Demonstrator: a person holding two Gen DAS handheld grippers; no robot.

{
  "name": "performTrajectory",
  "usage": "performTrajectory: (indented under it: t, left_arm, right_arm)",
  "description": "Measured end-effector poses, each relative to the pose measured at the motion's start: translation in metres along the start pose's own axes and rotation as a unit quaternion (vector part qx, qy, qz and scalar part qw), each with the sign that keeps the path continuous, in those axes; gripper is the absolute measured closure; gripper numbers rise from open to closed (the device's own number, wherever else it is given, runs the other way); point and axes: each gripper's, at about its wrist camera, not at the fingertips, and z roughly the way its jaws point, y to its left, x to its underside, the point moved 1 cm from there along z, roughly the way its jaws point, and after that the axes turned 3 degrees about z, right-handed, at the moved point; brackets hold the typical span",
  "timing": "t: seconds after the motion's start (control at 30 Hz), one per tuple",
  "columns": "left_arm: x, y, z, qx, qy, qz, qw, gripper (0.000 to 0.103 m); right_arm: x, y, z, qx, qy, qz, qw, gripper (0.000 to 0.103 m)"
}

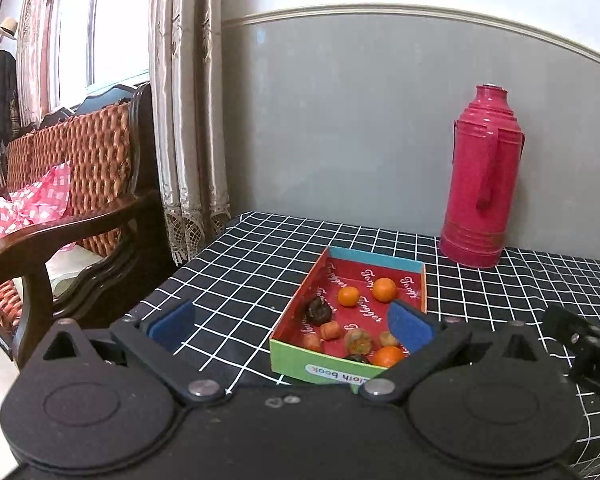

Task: Organize fruits

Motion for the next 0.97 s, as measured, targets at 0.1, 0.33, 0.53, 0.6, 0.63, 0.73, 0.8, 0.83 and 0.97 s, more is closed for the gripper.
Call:
performTrajectory:
  t: [0.1, 0.33, 0.53, 0.6, 0.63, 0.73, 0.8, 0.83, 0.97]
  left_arm:
    - [0.001, 0.001, 0.0, 0.0, 0.001, 0.002, 1.0, 0.006]
    - [0.003, -0.002, 0.001, 0.006, 0.003, 0.008, 0.9999, 0.006]
    - [0.004, -0.004, 0.004, 0.01, 0.008, 0.008, 0.9999, 0.006]
    - [0.004, -0.004, 0.004, 0.012, 0.009, 0.008, 0.9999, 0.006]
    - [0.004, -0.004, 0.004, 0.012, 0.009, 0.008, 0.9998, 0.006]
    - [0.002, -0.005, 0.004, 0.014, 0.008, 0.007, 0.9998, 0.006]
    - [0.002, -0.006, 0.004, 0.018, 0.006, 0.008, 0.9998, 0.006]
    - [0.002, -0.007, 0.004, 0.023, 0.005, 0.008, 0.9997, 0.006]
    - [0.003, -0.013, 0.005, 0.029, 0.001, 0.019, 0.9994, 0.006]
  right_arm:
    - [0.0, 0.0, 0.0, 0.0, 0.0, 0.0, 1.0, 0.0]
    - [0.0, 0.003, -0.001, 0.0, -0.002, -0.003, 1.0, 0.0]
    - [-0.001, 0.006, 0.001, 0.003, -0.003, -0.009, 1.0, 0.0]
    - [-0.002, 0.006, 0.002, 0.002, -0.004, -0.008, 1.0, 0.0]
    - [-0.002, 0.006, 0.002, 0.001, -0.005, -0.008, 1.0, 0.0]
    - [-0.004, 0.008, 0.002, -0.001, -0.007, -0.011, 1.0, 0.0]
    - [-0.005, 0.009, 0.003, -0.002, -0.007, -0.013, 1.0, 0.0]
    - [-0.005, 0.01, 0.003, -0.002, -0.008, -0.014, 1.0, 0.0]
    - [-0.007, 0.013, 0.003, -0.003, -0.013, -0.02, 1.0, 0.0]
